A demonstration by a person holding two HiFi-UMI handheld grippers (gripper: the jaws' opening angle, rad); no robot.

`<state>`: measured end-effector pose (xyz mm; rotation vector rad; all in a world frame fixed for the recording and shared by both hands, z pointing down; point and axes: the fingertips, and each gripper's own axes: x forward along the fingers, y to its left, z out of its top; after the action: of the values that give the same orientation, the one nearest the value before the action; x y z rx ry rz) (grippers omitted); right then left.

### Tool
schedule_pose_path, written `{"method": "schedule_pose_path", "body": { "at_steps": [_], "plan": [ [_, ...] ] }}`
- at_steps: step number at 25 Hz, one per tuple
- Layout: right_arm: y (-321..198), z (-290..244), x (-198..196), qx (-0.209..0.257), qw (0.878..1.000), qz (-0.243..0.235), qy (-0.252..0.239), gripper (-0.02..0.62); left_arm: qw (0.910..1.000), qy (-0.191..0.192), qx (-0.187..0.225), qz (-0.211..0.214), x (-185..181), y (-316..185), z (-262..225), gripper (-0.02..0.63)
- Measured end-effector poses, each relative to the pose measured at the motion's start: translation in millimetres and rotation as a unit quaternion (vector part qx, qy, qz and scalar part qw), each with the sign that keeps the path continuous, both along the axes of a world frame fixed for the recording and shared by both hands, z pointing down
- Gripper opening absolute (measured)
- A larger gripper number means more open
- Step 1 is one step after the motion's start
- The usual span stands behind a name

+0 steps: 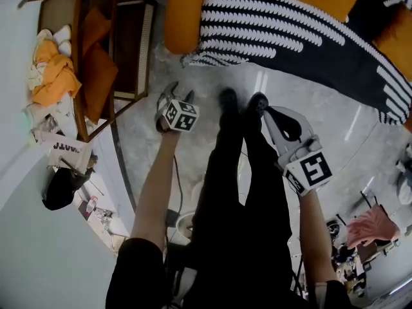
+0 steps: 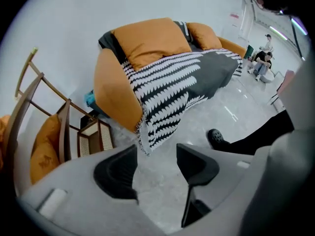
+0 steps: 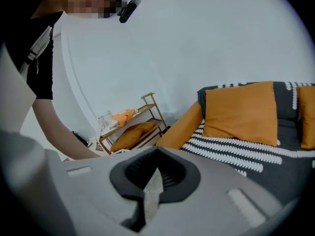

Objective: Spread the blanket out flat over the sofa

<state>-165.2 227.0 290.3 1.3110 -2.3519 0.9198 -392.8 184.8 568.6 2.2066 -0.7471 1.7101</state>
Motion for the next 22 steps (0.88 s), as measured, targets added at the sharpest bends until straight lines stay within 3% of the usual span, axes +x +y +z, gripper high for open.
{"method": "schedule_pose_path", "body": {
  "at_steps": [9,14,22],
  "plan": [
    [19.2,-90.6,25.4,0.044,0.998,0.042,0.029,0.003,0.9919,0.107,0.066,-0.018,62.2,-20.1,-149.6,0.209],
    [34.0,-131.6,57.0,0.074,0.992,0.086,0.049,0.003,0.9822,0.157,0.101,0.017,111.9,-22.8,-227.8,0.179],
    [89.5,-186.3,123.0,0.101,0.983,0.138,0.072,0.003,0.9613,0.218,0.143,0.088,201.5,21.1,-337.7,0.130]
  ]
}}
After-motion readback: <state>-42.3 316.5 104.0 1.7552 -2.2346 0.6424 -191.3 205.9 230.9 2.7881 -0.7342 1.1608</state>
